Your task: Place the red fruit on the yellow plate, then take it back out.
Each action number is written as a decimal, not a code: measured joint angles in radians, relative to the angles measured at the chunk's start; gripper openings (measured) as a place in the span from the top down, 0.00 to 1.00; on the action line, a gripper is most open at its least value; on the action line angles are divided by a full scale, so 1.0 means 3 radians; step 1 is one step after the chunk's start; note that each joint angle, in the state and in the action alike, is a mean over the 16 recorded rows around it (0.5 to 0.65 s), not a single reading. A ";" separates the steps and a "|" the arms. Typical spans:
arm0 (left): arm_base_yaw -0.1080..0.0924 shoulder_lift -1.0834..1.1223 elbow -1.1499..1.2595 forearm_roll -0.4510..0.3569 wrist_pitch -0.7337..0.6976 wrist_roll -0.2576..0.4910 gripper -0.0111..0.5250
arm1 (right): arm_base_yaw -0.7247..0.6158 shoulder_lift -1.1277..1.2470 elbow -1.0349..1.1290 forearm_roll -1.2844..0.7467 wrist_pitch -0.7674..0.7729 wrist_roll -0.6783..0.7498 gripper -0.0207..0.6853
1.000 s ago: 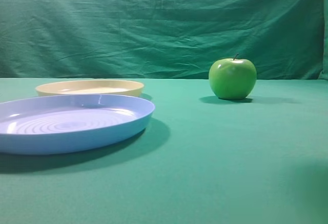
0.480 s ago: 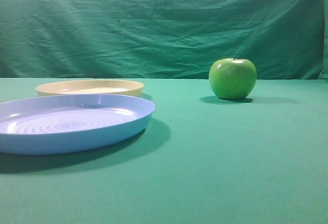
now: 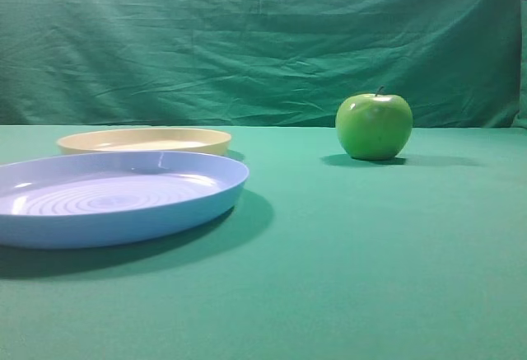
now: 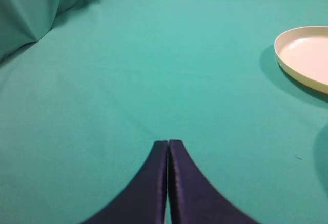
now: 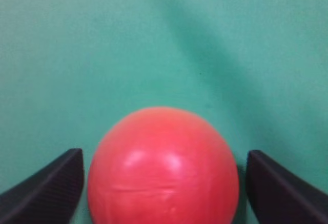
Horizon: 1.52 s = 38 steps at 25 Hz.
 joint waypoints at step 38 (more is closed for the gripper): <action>0.0000 0.0000 0.0000 0.0000 0.0000 0.0004 0.98 | -0.0157 -0.3034 -0.1174 0.0017 0.2463 0.0335 0.97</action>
